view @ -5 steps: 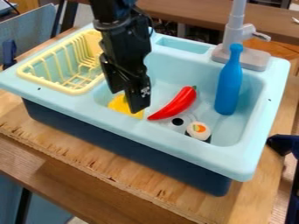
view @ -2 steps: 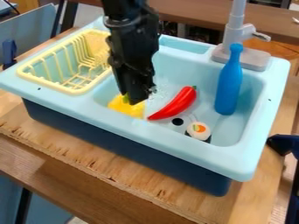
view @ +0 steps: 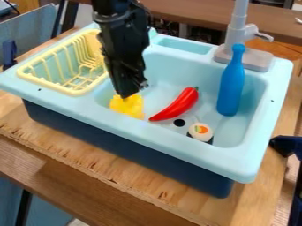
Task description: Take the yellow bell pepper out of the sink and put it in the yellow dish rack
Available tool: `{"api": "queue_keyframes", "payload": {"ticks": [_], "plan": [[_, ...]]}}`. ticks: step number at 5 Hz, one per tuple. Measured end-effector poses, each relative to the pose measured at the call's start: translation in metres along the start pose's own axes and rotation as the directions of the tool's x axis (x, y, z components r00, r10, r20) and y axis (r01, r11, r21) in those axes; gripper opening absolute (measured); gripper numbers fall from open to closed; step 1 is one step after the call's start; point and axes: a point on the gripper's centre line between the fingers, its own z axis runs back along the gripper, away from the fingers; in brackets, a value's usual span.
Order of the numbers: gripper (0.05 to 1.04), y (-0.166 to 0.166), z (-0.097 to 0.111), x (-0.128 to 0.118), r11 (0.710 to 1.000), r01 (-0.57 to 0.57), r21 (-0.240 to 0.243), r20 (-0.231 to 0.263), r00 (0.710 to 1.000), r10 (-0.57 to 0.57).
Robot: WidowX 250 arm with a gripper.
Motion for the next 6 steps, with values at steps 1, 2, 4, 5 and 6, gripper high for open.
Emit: {"api": "queue_keyframes", "payload": {"ticks": [1, 2, 4, 5, 6], "plan": [[0.068, 0.004, 0.001, -0.004, 1.000, -0.001, -0.004, -0.007, 1.000, 0.001], [0.067, 0.006, 0.014, -0.008, 1.000, -0.010, -0.030, 0.036, 0.999, 0.011], [0.067, 0.010, 0.074, 0.002, 1.000, 0.029, 0.011, 0.259, 0.965, -0.031], [0.067, 0.023, 0.078, -0.005, 0.999, -0.014, 0.029, 0.262, 0.965, 0.006], [0.067, 0.039, 0.092, -0.010, 0.990, -0.075, 0.122, 0.215, 0.975, 0.048]]}}
